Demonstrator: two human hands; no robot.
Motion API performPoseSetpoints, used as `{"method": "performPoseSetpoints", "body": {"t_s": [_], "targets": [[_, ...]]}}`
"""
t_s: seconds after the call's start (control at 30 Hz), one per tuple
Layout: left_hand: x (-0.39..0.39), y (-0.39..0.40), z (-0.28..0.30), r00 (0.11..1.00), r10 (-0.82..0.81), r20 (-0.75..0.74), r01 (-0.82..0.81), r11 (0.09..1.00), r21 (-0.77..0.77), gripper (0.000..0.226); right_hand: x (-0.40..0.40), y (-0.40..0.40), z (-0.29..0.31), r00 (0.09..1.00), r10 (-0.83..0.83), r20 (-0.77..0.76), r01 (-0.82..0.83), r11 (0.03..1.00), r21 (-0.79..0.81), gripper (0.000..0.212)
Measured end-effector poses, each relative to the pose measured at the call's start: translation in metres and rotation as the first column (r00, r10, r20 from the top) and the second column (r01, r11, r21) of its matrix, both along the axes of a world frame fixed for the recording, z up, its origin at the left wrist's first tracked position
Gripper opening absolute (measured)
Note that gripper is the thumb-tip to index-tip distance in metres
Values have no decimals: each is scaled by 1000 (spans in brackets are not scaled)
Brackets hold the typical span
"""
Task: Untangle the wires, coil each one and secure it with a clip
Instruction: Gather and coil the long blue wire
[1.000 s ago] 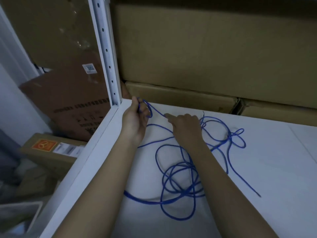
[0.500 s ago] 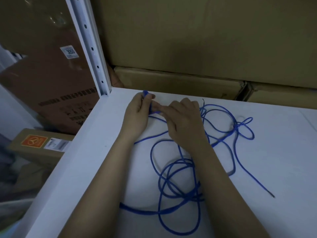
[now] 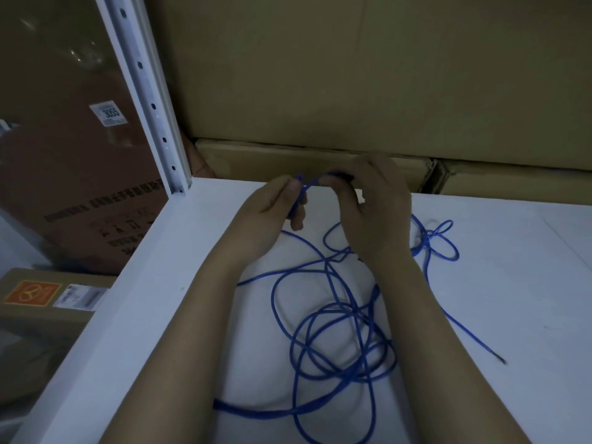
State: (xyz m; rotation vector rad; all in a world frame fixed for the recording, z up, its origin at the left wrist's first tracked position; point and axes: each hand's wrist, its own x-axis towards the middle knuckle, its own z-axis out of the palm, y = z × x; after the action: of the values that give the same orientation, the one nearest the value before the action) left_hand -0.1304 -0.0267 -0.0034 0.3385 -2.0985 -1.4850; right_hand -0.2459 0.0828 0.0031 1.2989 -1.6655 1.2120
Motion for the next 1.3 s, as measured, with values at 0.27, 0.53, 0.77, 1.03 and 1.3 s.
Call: {"method": "performPoseSetpoints", "body": {"t_s": [0.27,0.53,0.77,1.03,1.3], "targets": [[-2,8,-4,986,-165,27,149,942,299,41,6,4,9,888,124,443,-120,992,-39,10],[-8,8,6,895,-130,-427,416,591,692,39,0,2,-5,753,25,657,-250,935,251,28],[-1,-9,18,815,299,-496,234,612,755,37,21,-2,-14,826,-26,564,-383,708,594,31],[-2,-6,0,941,305,-149,-310,951,-11,21,32,0,2,899,91,428,-366,694,621,20],[5,-3,0,984,97,151,-77,988,-131,32,12,6,10,868,117,483,-274,923,269,18]]}}
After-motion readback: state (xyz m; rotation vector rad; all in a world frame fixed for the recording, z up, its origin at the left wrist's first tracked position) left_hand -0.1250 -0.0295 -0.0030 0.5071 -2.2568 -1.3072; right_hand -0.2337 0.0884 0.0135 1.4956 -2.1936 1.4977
